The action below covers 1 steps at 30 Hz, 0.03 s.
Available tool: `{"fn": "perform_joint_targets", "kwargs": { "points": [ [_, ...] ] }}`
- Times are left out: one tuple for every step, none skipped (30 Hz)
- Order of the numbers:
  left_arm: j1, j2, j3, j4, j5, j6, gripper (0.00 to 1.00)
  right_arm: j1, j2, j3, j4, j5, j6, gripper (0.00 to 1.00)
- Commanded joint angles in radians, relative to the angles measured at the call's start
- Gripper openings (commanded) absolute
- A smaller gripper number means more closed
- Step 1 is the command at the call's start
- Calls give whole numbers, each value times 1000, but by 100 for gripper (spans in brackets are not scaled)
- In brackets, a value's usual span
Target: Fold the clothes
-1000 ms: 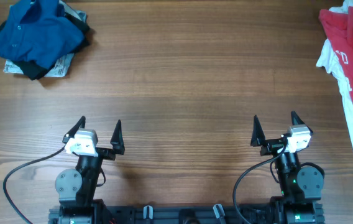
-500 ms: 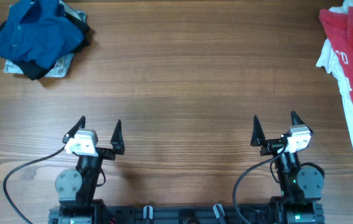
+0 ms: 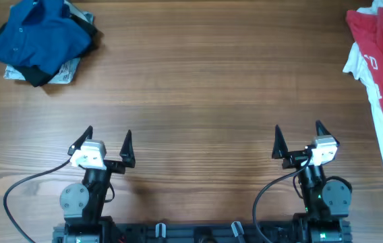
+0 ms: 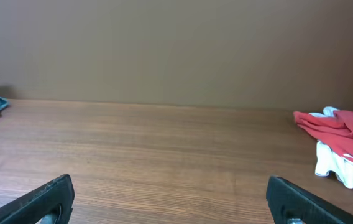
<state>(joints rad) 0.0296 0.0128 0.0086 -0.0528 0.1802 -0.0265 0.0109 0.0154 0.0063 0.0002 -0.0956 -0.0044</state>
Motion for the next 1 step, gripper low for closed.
{"fn": "perform_joint_targets", "kwargs": {
  "points": [
    [6,-10,-2,-8,-17,19,100,2,-12,-1,4,14,5,100]
  ]
}}
